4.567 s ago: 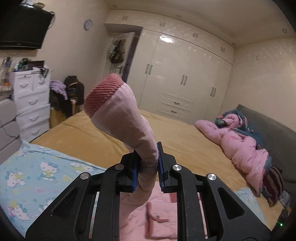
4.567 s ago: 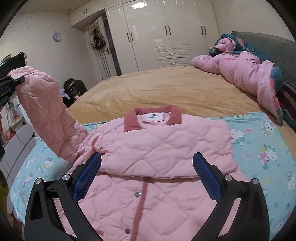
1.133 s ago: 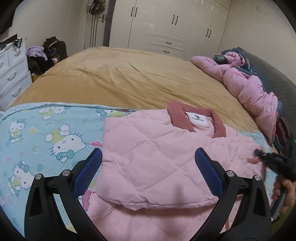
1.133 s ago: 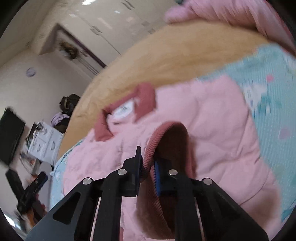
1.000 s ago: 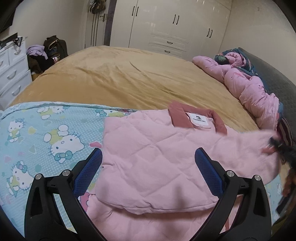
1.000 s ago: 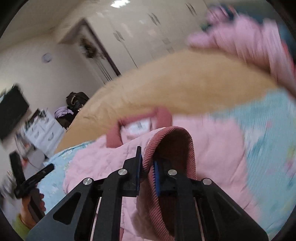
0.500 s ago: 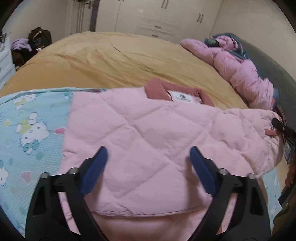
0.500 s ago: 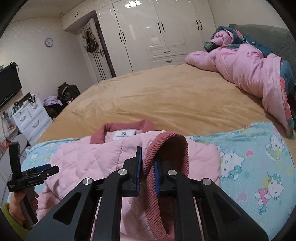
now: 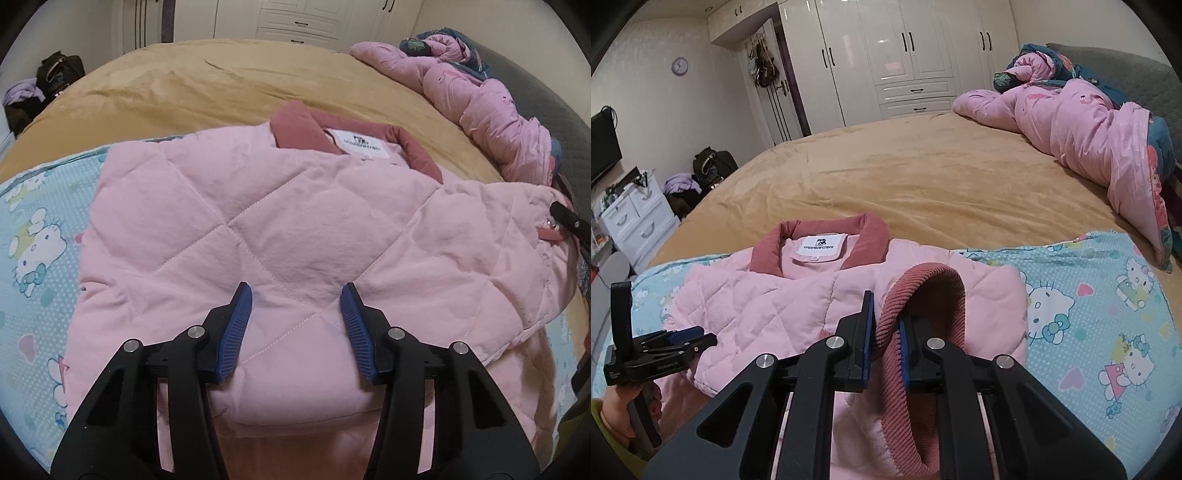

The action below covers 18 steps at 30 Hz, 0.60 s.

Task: Fold large clothes

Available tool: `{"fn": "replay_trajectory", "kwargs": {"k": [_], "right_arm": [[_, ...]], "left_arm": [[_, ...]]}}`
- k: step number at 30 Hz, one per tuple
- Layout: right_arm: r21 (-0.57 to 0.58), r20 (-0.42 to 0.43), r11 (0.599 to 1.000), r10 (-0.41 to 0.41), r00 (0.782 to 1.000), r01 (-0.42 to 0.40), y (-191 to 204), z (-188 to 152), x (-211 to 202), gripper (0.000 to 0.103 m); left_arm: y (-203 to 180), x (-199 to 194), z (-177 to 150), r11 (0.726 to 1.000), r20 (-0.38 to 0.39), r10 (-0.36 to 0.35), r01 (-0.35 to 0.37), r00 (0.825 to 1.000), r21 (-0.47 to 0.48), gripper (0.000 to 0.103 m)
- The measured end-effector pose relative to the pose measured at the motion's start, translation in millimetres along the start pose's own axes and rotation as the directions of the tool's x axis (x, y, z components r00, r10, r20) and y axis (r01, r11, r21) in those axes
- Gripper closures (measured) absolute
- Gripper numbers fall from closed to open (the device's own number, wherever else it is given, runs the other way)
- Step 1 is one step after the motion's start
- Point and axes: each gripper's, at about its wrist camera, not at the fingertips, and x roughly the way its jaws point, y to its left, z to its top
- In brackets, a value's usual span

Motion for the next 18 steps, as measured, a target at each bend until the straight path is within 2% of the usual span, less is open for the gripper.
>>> {"fn": "replay_trajectory", "kwargs": {"k": [3, 4, 5, 6, 8, 12, 15, 18], "right_arm": [[-0.018, -0.019, 1.000, -0.023, 1.000, 0.023, 5, 1, 1, 0.083], [-0.018, -0.022, 1.000, -0.019, 1.000, 0.019, 6, 1, 0, 0.070], [-0.018, -0.022, 1.000, -0.013, 1.000, 0.013, 7, 1, -1, 0.063], [-0.018, -0.027, 1.000, -0.016, 1.000, 0.015, 8, 1, -3, 0.060], [-0.017, -0.015, 0.999, -0.049, 0.999, 0.049, 9, 1, -8, 0.046], [0.007, 0.029, 0.994, -0.109, 0.994, 0.109, 11, 6, -24, 0.043], [0.001, 0.054, 0.996, -0.084, 0.995, 0.084, 20, 11, -31, 0.042], [-0.050, 0.049, 0.997, -0.050, 0.998, 0.053, 41, 13, -28, 0.031]], "left_arm": [[3, 5, -2, 1.000, -0.011, -0.007, 0.007, 1.000, -0.011, 0.061], [5, 6, -2, 1.000, -0.016, -0.015, 0.014, 1.000, -0.020, 0.061], [6, 7, -2, 0.999, -0.019, -0.021, 0.021, 1.000, -0.028, 0.061], [7, 7, -2, 0.999, -0.018, -0.022, 0.021, 1.000, -0.028, 0.061], [5, 7, -2, 1.000, -0.016, -0.014, 0.013, 1.000, -0.018, 0.061], [4, 7, -3, 1.000, -0.014, -0.016, 0.015, 1.000, -0.018, 0.061], [4, 8, -4, 1.000, -0.015, -0.017, 0.016, 1.000, -0.019, 0.061], [5, 7, -3, 1.000, -0.013, -0.020, 0.020, 1.000, -0.021, 0.061]]}}
